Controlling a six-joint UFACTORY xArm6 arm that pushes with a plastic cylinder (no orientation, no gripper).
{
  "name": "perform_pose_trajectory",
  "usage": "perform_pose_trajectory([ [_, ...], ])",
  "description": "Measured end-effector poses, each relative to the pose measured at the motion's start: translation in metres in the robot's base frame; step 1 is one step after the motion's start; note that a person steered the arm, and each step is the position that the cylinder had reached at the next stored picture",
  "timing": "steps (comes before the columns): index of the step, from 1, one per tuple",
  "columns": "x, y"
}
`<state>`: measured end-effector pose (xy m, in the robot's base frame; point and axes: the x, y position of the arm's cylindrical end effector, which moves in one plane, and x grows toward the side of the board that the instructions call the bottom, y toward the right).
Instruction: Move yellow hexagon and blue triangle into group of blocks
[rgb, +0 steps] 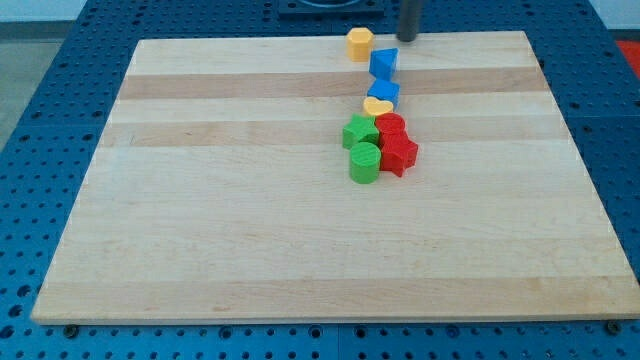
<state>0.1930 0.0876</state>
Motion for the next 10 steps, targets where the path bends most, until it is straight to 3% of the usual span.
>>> perform_pose_trajectory([
  [2,0.058,-0.147],
  [3,0.069,-0.153],
  [5,0.002,-0.063],
  [6,0.005,0.027],
  [7,0.034,0.040],
  [10,0.068,-0.093],
])
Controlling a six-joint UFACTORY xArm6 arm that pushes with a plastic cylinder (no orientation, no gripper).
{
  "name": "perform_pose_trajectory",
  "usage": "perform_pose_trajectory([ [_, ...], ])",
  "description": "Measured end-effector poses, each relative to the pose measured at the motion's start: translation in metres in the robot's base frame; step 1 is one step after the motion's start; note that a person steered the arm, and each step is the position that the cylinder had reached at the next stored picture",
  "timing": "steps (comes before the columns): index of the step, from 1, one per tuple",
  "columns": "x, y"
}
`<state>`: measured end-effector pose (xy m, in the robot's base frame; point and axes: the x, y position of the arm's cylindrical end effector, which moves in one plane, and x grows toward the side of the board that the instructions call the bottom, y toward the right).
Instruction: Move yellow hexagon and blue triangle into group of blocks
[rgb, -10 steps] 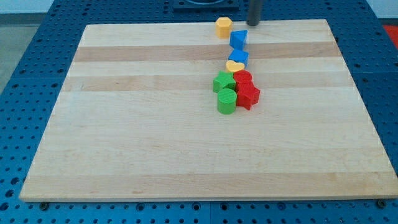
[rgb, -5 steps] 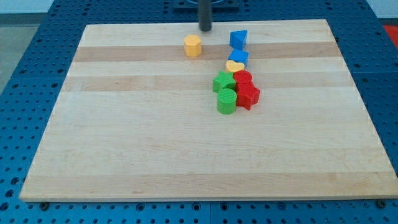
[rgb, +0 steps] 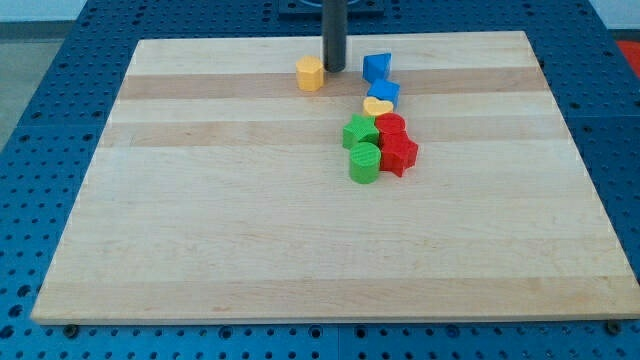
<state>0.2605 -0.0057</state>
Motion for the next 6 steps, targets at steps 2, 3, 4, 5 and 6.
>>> perform_pose_trajectory([
  [2,-0.031,0.100],
  [3,-0.011,0.111],
  [4,0.001,0.066],
  [5,0.012,0.017],
  [6,0.020,0.007],
])
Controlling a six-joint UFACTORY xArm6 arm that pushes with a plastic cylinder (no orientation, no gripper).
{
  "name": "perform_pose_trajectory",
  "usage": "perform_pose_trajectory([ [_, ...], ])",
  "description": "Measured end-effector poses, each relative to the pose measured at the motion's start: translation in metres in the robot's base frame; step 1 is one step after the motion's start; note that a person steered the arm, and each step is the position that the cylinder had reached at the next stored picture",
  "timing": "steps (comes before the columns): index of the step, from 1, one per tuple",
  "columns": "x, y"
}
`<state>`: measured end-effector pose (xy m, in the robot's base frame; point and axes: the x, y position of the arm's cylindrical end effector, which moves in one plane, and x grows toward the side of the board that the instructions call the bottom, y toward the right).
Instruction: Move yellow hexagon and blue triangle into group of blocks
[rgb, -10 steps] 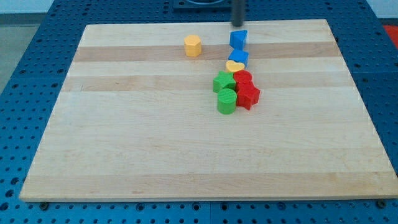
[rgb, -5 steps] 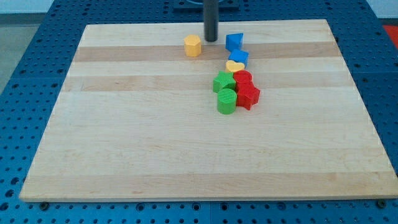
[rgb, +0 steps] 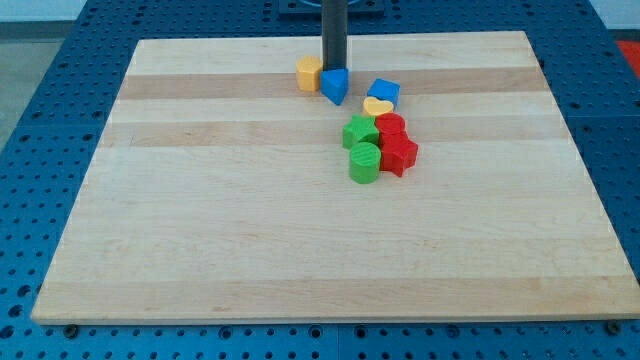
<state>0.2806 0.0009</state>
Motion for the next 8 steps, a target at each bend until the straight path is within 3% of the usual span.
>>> perform_pose_trajectory([
  [1,0.007,0.015],
  [3,-0.058,0.020],
  [4,-0.063,-0.027],
  [6,0.008,-0.102],
  [7,0.023,-0.102],
  [8,-0.020,-0.101],
])
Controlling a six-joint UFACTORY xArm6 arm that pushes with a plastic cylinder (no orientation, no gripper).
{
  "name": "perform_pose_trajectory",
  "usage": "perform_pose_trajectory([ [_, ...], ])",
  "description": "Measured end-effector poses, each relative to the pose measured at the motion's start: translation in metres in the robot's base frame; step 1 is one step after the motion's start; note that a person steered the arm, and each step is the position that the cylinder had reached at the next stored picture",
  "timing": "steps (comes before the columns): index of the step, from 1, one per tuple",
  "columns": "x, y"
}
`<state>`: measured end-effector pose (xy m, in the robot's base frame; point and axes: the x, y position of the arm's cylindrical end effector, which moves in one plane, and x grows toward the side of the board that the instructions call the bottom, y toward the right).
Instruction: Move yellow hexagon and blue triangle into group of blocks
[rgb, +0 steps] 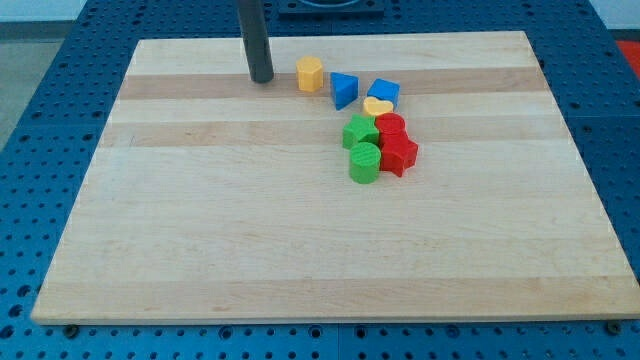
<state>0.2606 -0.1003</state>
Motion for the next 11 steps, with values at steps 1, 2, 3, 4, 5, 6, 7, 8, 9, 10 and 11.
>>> perform_pose_trajectory([
  [1,-0.029,0.020],
  [2,-0.022,0.059],
  [3,0.004,0.058],
  [4,0.021,0.053],
  [5,0.017,0.053],
  [6,0.028,0.053],
  [7,0.044,0.055],
  [8,0.049,0.057],
  [9,0.051,0.054],
  [10,0.052,0.010],
  [11,0.063,-0.004],
])
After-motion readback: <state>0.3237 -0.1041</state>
